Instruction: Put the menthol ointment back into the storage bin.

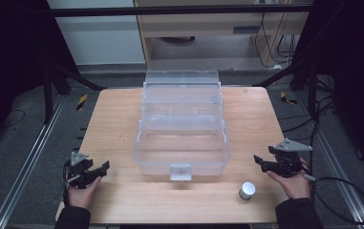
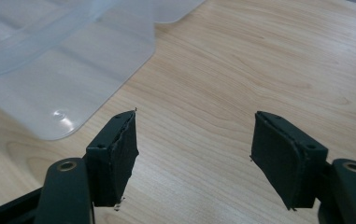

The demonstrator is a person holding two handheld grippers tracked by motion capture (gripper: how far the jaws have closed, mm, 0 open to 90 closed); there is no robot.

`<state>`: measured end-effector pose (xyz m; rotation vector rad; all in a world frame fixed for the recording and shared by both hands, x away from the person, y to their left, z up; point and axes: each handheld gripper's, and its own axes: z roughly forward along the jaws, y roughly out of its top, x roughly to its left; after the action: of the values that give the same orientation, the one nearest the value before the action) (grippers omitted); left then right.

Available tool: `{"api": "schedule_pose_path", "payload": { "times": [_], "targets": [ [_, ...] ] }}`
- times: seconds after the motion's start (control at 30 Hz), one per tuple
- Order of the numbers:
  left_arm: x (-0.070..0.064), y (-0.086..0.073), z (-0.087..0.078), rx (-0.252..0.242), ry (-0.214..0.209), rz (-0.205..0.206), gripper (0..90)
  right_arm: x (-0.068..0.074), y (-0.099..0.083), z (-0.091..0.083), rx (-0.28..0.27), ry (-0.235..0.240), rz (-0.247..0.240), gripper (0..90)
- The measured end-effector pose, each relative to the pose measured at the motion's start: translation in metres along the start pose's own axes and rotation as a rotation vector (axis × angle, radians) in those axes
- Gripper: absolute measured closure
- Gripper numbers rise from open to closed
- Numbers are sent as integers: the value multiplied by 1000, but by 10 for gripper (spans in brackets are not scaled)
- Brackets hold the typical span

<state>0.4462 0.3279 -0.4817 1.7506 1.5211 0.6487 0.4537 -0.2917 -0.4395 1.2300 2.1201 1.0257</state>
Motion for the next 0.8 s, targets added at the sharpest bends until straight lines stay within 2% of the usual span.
{"api": "schedule_pose_path", "payload": {
  "times": [0.13,0.3,0.37,0.4,0.47,0.6,0.67,0.8],
  "targets": [
    [-1,0,0,7,-14,3,348,2,13,-6,36,33,-67,316],
    [-3,1,-1,1,-19,13,425,4,30,-13,64,104,-115,318],
    [-3,1,-1,3,-18,14,437,5,33,-14,71,116,-118,319],
    [-3,1,0,9,-16,15,467,6,38,-16,89,139,-133,320],
    [-2,1,0,12,-14,14,486,7,43,-17,100,153,-153,322],
    [-2,2,-1,9,-7,21,478,13,51,-22,153,179,-196,321],
    [-2,2,-1,10,-4,22,461,17,55,-25,174,194,-239,316],
    [-3,2,0,16,-5,31,441,27,60,-29,209,232,-290,300]
  ]
}}
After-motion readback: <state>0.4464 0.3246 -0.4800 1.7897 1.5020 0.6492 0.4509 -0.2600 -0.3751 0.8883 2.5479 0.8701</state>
